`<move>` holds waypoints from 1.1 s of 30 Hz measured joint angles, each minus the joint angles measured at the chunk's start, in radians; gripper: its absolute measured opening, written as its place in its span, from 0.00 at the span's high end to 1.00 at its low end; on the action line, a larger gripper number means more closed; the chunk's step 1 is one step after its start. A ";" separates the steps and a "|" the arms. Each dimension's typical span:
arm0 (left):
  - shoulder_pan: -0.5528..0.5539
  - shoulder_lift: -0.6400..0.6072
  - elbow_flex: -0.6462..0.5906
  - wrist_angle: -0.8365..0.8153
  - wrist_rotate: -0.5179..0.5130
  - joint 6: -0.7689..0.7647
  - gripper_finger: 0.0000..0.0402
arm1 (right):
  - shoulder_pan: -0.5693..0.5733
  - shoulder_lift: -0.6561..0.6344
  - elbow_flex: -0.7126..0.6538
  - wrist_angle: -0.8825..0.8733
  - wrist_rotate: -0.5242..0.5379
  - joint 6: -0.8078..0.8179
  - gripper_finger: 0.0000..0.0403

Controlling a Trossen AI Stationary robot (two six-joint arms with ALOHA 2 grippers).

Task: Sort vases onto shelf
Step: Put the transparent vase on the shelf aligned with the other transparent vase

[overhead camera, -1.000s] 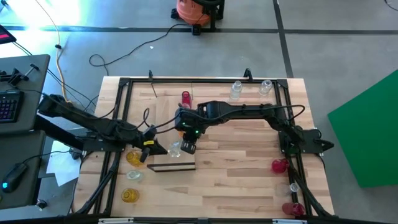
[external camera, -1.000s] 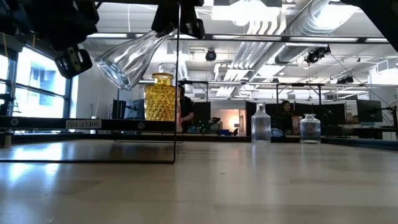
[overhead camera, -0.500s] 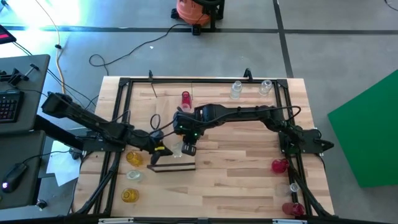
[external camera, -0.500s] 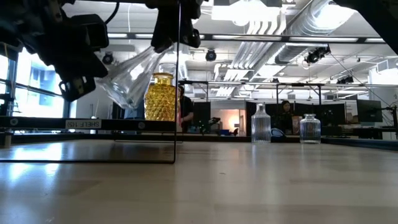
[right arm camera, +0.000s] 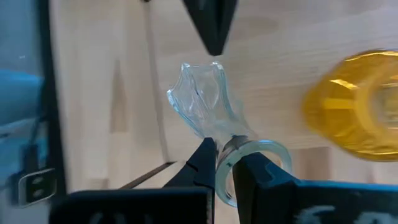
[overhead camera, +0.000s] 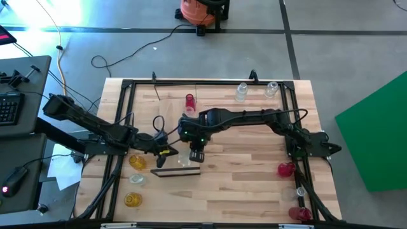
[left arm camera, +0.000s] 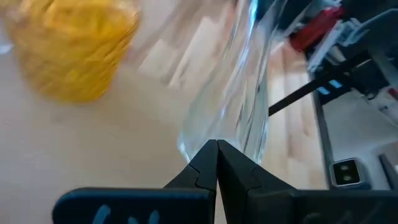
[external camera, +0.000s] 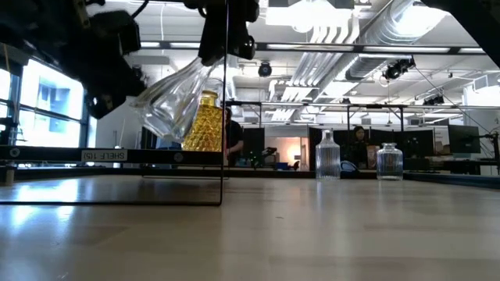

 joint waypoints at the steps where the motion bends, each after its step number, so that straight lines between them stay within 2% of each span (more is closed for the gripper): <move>1: 0.000 0.000 0.010 -0.013 0.001 0.004 1.00 | -0.001 0.000 0.000 -0.003 -0.010 -0.001 0.99; 14: 0.004 0.008 0.043 -0.044 0.033 0.005 1.00 | -0.005 0.000 0.000 -0.002 0.026 -0.038 0.99; 26: 0.024 0.126 0.042 0.039 0.050 0.002 1.00 | -0.005 0.000 0.000 0.000 0.029 -0.045 0.99; 33: 0.024 0.147 0.042 0.045 0.039 0.001 1.00 | -0.005 0.000 -0.001 -0.003 0.029 -0.044 0.99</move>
